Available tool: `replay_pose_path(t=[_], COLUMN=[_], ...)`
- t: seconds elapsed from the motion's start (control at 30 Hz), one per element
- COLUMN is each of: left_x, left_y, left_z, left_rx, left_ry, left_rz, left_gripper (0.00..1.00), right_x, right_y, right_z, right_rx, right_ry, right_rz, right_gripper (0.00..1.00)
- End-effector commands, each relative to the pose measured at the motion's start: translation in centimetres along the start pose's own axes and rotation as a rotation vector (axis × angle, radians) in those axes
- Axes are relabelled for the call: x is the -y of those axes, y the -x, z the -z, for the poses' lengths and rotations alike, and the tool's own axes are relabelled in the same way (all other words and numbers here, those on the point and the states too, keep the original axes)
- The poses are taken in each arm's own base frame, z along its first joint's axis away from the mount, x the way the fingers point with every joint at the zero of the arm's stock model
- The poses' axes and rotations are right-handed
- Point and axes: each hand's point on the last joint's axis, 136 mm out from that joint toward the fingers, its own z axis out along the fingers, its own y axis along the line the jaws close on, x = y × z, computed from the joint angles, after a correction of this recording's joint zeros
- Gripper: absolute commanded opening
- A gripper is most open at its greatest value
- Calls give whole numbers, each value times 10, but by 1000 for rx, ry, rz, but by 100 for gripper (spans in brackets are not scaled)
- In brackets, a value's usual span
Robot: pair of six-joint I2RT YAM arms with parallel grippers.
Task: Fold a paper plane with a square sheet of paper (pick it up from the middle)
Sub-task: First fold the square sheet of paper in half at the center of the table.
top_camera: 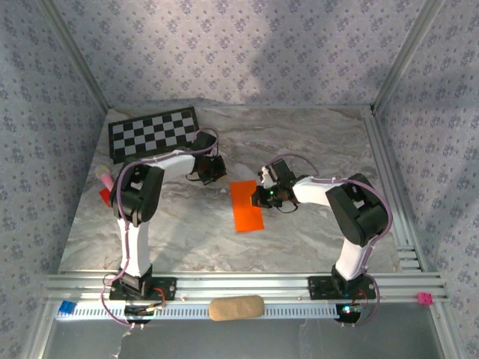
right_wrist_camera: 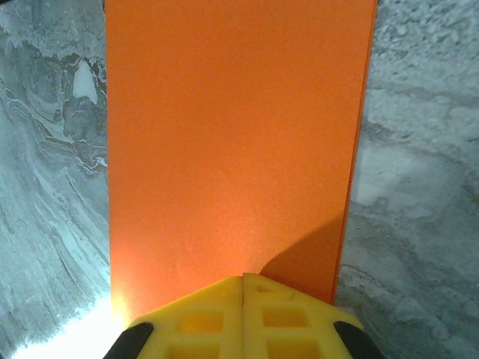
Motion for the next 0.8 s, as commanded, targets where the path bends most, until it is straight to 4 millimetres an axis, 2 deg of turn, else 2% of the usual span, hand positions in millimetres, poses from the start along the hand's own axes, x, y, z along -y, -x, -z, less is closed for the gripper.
replay_pose_path(t=[0.0, 0.1, 0.2, 0.4, 0.53, 0.67, 0.77], left_x=[23, 42, 48, 41, 24, 3, -5], left_y=[1, -15, -33, -50, -48, -36, -31], left_z=[24, 26, 22, 2, -13, -17, -19], left_rx=[44, 6, -43, -124, -133, -96, -90], left_ry=[-42, -124, -183, -222, -170, -120, -109], left_rz=[-92, -160, -204, -193, -162, -85, -56], left_gripper=[7, 7, 7, 7, 7, 7, 7], right_x=[54, 54, 55, 55, 56, 58, 57], right_y=[-56, -55, -56, -56, -57, -59, -59], right_z=[-4, -5, -4, -5, -6, -6, -6], right_rx=[-170, -166, -169, -169, -174, -174, -175], right_ry=[-192, -192, -198, -196, -197, -202, -201], right_rz=[-80, -81, -81, -83, -86, -87, -86], right_gripper=[0, 0, 0, 0, 0, 0, 0])
